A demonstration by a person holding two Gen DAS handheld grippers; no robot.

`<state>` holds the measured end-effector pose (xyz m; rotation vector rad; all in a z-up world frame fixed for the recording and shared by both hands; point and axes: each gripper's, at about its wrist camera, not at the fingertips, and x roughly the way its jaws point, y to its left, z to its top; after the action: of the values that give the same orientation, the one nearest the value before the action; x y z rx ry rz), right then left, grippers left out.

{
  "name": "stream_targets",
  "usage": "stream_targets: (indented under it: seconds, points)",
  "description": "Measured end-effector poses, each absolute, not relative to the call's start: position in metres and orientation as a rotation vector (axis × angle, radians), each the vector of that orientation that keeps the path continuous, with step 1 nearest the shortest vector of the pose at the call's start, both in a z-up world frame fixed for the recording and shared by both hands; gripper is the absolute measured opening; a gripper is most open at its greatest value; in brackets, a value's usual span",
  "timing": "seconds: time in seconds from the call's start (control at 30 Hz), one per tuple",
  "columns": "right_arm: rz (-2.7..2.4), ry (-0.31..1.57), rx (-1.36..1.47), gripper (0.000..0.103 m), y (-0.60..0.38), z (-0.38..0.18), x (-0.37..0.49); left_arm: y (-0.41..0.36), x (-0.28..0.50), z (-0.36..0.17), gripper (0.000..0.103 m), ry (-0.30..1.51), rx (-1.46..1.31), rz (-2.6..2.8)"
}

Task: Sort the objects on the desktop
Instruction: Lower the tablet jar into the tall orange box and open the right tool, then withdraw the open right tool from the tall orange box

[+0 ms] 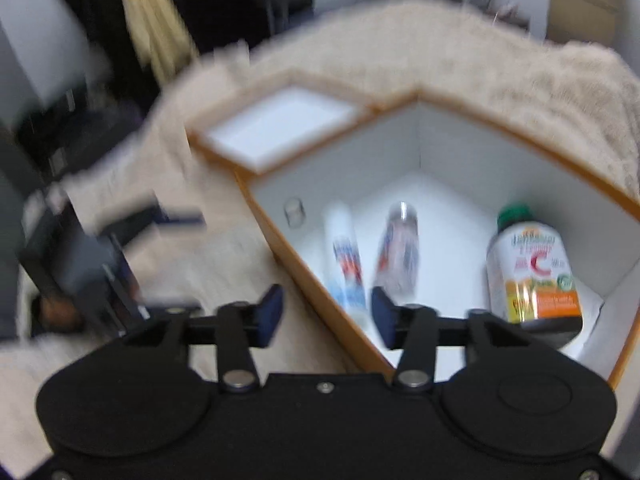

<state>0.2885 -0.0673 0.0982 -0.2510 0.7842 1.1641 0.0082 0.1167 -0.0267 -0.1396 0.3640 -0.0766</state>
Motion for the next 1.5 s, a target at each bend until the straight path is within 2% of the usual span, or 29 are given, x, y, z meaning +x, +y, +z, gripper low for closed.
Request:
stream_targets:
  seconds: [0.03,0.07,0.1,0.23,0.33,0.73,0.9,1.13,1.5]
  points:
    - [1.146,0.701,-0.159,0.083,-0.088,0.11,0.279,0.117,0.01,-0.023,0.103,0.375,-0.15,-0.066]
    - [1.137,0.673,-0.126,0.099,-0.096,0.113,0.275,0.117,0.012,-0.018,0.103,0.388,-0.16,-0.053]
    - [1.124,0.651,-0.099,0.102,-0.103,0.117,0.273,0.115,0.019,-0.01,0.103,0.424,-0.171,-0.016]
    - [0.976,0.65,-0.074,0.103,-0.121,0.137,0.276,0.106,0.046,0.031,0.103,0.523,-0.201,0.126]
    - [0.838,0.686,-0.131,0.103,-0.116,0.144,0.285,0.096,0.061,0.062,0.103,0.461,-0.17,0.101]
    - [0.744,0.84,-0.157,0.103,-0.121,0.11,0.303,0.066,0.121,0.107,0.103,0.571,-0.053,0.033]
    - [0.748,0.811,-0.215,0.103,-0.124,0.12,0.291,0.046,0.121,0.115,0.103,0.58,0.027,-0.035]
    - [0.743,0.817,-0.282,0.103,-0.125,0.115,0.286,0.041,0.14,0.109,0.103,0.728,0.035,-0.133]
    - [0.737,0.815,-0.312,0.103,-0.12,0.111,0.284,0.052,0.142,0.098,0.103,0.739,0.04,-0.126]
